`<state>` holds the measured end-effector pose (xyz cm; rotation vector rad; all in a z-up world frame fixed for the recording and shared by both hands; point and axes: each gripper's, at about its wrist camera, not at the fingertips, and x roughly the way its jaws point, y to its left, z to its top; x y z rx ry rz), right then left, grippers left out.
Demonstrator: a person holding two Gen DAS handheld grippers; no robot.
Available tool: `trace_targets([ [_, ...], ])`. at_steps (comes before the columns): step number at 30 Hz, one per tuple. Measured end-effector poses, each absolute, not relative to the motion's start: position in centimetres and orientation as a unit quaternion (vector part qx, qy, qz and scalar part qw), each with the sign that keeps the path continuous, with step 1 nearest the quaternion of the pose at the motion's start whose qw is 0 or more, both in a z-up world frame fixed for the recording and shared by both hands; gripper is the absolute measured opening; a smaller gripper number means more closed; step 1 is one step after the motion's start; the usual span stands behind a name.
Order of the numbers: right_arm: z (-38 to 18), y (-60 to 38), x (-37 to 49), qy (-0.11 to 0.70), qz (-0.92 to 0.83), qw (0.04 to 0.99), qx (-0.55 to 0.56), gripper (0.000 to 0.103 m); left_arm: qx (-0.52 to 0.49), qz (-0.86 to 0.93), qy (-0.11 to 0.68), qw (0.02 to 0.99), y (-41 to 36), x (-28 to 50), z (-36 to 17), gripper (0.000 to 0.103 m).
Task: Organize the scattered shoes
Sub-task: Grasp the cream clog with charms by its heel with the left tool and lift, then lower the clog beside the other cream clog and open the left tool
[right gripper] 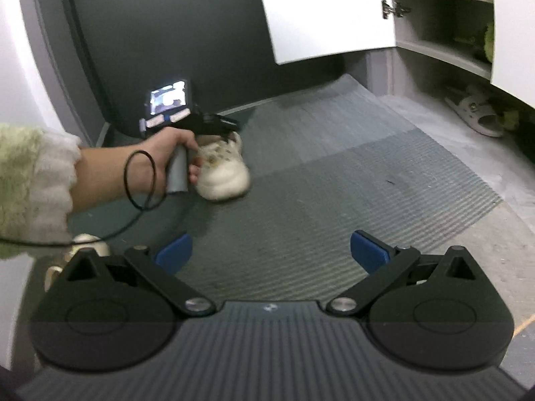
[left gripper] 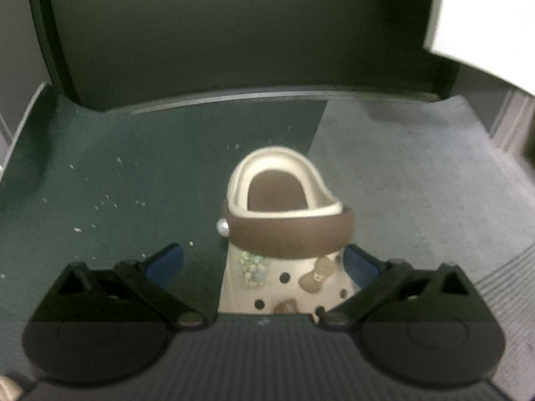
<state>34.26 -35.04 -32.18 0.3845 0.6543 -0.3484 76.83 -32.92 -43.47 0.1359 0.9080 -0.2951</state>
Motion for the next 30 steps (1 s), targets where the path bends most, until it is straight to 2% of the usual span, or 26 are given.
trace_targets([
  [6, -33.1, -35.6, 34.1, 0.338, -0.176, 0.903, 0.199, 0.103, 0.066, -0.149, 0.461, 0.872, -33.7, 77.2, -46.3, 0.102],
  [9, -33.8, -35.9, 34.0, 0.345, -0.177, 0.899, 0.204, 0.103, 0.084, -0.153, 0.445, 0.878, -33.8, 76.2, -45.9, 0.094],
  [18, -33.7, -34.8, 32.4, 0.338, -0.173, 0.891, 0.251, 0.103, 0.099, -0.134, 0.447, 0.879, -30.6, 72.4, -44.3, 0.092],
  [30, -30.9, -31.6, 30.6, 0.315, -0.111, 0.904, 0.268, 0.103, 0.137, -0.161, 0.463, 0.861, -22.3, 60.7, -41.6, 0.092],
])
